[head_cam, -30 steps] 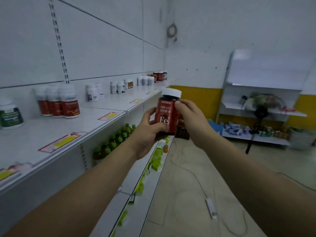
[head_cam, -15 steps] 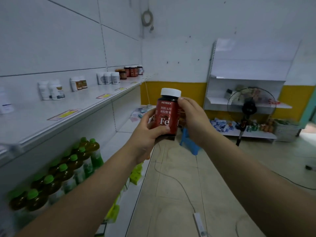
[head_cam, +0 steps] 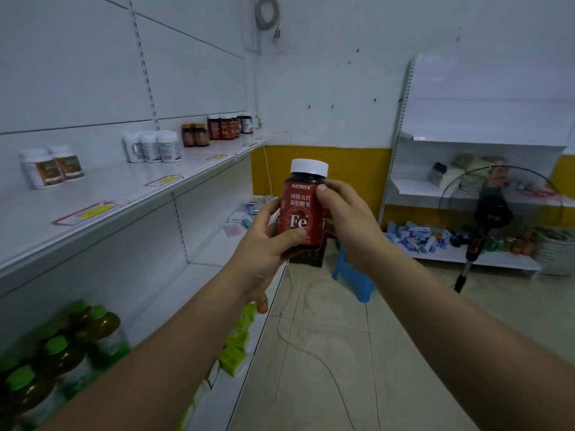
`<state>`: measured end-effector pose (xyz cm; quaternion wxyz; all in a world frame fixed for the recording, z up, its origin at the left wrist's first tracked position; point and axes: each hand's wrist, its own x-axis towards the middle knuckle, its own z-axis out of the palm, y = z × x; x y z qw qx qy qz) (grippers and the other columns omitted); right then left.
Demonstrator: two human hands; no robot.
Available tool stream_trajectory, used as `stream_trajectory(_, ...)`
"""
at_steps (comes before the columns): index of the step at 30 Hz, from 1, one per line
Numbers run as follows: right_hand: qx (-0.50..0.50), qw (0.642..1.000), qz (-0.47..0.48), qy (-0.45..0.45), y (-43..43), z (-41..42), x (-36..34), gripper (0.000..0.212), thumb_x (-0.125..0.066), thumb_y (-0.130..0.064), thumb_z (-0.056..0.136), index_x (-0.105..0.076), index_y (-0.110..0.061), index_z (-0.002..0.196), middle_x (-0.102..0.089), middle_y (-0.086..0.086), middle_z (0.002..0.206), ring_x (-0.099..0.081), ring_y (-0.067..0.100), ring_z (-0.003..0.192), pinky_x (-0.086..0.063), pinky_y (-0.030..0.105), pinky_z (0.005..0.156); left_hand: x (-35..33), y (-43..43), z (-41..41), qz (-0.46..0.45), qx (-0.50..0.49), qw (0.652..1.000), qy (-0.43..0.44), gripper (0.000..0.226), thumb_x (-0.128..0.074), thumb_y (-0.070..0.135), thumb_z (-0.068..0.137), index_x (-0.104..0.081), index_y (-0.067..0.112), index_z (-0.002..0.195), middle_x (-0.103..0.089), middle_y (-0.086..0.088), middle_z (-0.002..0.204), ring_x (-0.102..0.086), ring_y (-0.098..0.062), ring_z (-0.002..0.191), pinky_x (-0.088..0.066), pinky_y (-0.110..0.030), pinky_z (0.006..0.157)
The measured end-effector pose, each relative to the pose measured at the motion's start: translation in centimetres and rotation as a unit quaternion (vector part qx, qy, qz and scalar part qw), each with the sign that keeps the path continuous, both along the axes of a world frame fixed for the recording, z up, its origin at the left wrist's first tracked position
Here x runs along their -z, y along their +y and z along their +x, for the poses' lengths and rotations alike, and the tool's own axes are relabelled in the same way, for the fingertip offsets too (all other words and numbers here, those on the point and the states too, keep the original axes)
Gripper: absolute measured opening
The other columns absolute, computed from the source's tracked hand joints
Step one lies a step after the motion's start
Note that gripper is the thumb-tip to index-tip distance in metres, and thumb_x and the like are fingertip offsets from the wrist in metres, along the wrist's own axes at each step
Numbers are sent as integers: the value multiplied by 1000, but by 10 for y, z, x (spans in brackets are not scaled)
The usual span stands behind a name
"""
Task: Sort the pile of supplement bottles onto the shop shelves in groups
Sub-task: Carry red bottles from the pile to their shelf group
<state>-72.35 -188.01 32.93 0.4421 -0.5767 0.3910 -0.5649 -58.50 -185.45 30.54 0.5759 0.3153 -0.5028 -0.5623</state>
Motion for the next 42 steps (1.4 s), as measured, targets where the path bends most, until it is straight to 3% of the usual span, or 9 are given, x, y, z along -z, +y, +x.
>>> stream_trajectory(4,-18,999,-21,34,-102,12,0,26,-53,-33,95,-51,-25,120,-62,-3,109,-63,12,96,-54,27,74,6,-107,15,-10,-27,998,-63,61,-64,1,79,-40,26,130,-62,-11,115,-62,-29,106,-49,-48,96)
stream_trajectory(10,-40,996,-38,77,-259,42,-21,36,-59,-32,93,-52,-21,127,-62,2,115,-62,16,103,-54,36,87,-16,-267,45,-12,-60,990,-130,61,-70,4,79,-43,15,132,-64,-10,115,-62,-26,107,-50,-42,95)
stream_trajectory(15,-68,992,-57,94,-368,62,-32,32,-57,-34,93,-52,-25,124,-61,-2,115,-61,10,101,-52,32,87,-32,-367,73,-8,-111,979,-173,47,-74,12,77,-50,27,115,-65,-5,113,-63,-22,105,-49,-43,96)
stream_trajectory(20,-101,986,-69,113,-473,84,-35,33,-55,-38,94,-51,-26,124,-59,-5,116,-57,5,102,-49,27,84,-44,-454,91,2,-182,961,-206,55,-75,9,76,-47,15,123,-63,-4,112,-62,-17,101,-51,-30,85)
stream_trajectory(24,-143,978,-90,120,-566,98,-37,23,-55,-38,94,-54,-30,116,-62,-7,111,-59,8,101,-49,28,85,-53,-532,96,5,-235,949,-210,61,-74,7,74,-43,15,126,-63,-7,114,-62,-19,102,-51,-36,90)
stream_trajectory(29,-203,964,-102,140,-685,111,-44,38,-52,-40,96,-52,-21,129,-60,-3,116,-57,14,106,-48,33,91,-75,-625,96,19,-312,927,-206,72,-72,1,74,-37,19,134,-61,-5,113,-60,-23,105,-50,-40,95)
stream_trajectory(34,-242,938,-141,206,-789,127,-44,49,-52,-48,93,-48,-23,134,-54,-7,116,-53,12,107,-45,31,90,-89,-701,110,64,-392,888,-231,62,-74,1,73,-37,22,118,-59,2,102,-58,-19,99,-49,-34,88)
stream_trajectory(39,-236,891,-197,335,-886,150,-35,58,-57,-56,87,-44,-29,136,-51,-4,130,-48,10,108,-41,28,88,-90,-767,127,112,-433,859,-249,76,-76,-1,71,-31,15,130,-54,1,104,-55,-20,101,-50,-40,91)
stream_trajectory(42,-229,842,-244,424,-937,168,-35,61,-56,-57,87,-42,-28,139,-45,1,143,-47,17,123,-38,31,95,-86,-803,138,120,-450,840,-278,91,-78,2,70,-20,20,137,-52,1,110,-54,-18,100,-51,-41,91)
